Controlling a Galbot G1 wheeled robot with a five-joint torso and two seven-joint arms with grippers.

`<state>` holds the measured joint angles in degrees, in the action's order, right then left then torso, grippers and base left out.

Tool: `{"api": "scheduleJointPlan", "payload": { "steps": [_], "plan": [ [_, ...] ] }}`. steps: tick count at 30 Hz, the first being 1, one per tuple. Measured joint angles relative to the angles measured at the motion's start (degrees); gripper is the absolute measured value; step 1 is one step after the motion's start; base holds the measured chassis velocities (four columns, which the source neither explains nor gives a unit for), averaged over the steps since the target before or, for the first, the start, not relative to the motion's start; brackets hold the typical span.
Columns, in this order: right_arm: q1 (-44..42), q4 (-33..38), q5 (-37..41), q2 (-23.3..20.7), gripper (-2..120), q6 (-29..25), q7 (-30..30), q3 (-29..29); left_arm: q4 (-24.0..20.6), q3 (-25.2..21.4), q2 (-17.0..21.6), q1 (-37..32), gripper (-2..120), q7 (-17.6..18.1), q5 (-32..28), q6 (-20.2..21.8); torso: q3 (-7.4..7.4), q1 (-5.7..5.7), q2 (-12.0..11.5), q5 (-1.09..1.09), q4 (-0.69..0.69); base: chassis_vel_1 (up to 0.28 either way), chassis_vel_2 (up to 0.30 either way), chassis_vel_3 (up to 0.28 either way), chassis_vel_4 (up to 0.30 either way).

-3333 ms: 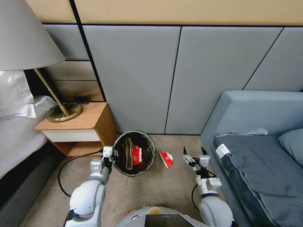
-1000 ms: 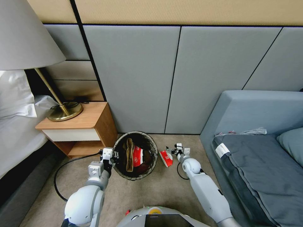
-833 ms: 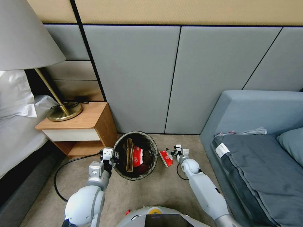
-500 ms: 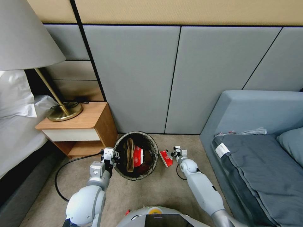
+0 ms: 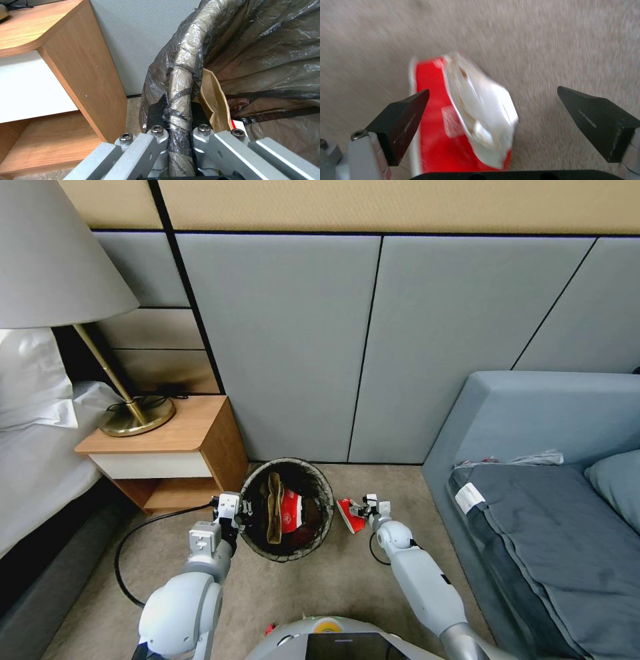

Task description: Pick up the trash bin, then pick up the garbage from the floor and place it into the trash bin.

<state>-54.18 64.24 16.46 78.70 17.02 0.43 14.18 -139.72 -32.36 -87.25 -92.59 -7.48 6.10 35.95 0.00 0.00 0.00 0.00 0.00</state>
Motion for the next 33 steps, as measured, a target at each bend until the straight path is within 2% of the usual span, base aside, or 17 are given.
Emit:
{"api": "scheduleJointPlan", "payload": {
  "steps": [10,20,22,24,25,27,28,30,32,33],
  "plan": [
    [2.0,-5.3,-2.2,1.4,100,-1.4,0.0,0.7,0.5,0.0,-0.1,0.1,1,0.0,0.1,-0.2,0.0,0.0,0.0,0.0,0.0,0.0,0.0,0.0,0.0],
    [2.8,-7.4,-2.8,1.8,100,-2.0,-0.1,0.9,0.7,0.1,-0.1,0.3,1,0.0,0.1,-0.2,0.0,0.0,0.0,0.0,0.0,0.0,0.0,0.0,0.0],
    [3.0,-7.9,-2.9,1.8,92,-2.3,-0.2,1.0,0.8,0.2,-0.1,0.4,1,0.0,0.1,-0.2,0.0,0.0,0.0,0.0,0.0,0.0,0.0,0.0,0.0],
    [3.0,-8.0,-2.9,1.8,89,-2.4,-0.2,1.0,0.8,0.2,-0.1,0.5,1,0.0,0.1,-0.2,0.0,0.0,0.0,0.0,0.0,0.0,0.0,0.0,0.0],
    [3.1,-8.3,-3.0,1.7,81,-2.5,-0.3,1.0,0.9,0.2,-0.1,0.5,1,0.0,0.1,-0.2,0.0,0.0,0.0,0.0,0.0,0.0,0.0,0.0,0.0],
    [3.1,-8.3,-3.0,1.7,78,-2.6,-0.4,1.0,0.9,0.2,-0.1,0.6,1,0.0,0.1,-0.2,0.0,0.0,0.0,0.0,0.0,0.0,0.0,0.0,0.0],
    [3.1,-8.4,-3.1,1.7,71,-2.8,-0.5,1.0,0.9,0.3,-0.1,0.6,1,0.0,0.1,-0.2,0.0,0.0,0.0,0.0,0.0,0.0,0.0,0.0,0.0],
    [3.1,-8.5,-3.1,1.6,68,-2.9,-0.6,1.0,0.9,0.3,-0.1,0.7,1,0.0,0.1,-0.2,0.0,0.0,0.0,0.0,0.0,0.0,0.0,0.0,0.0],
    [3.2,-8.6,-3.2,1.6,57,-3.1,-0.7,1.0,0.9,0.3,-0.1,0.7,1,0.0,0.1,-0.2,0.0,0.0,0.0,0.0,0.0,0.0,0.0,0.0,0.0],
    [3.2,-8.6,-3.2,1.6,57,-3.1,-0.7,1.0,0.9,0.3,-0.1,0.7,1,0.0,0.1,-0.2,0.0,0.0,0.0,0.0,0.0,0.0,0.0,0.0,0.0]
  ]
}}
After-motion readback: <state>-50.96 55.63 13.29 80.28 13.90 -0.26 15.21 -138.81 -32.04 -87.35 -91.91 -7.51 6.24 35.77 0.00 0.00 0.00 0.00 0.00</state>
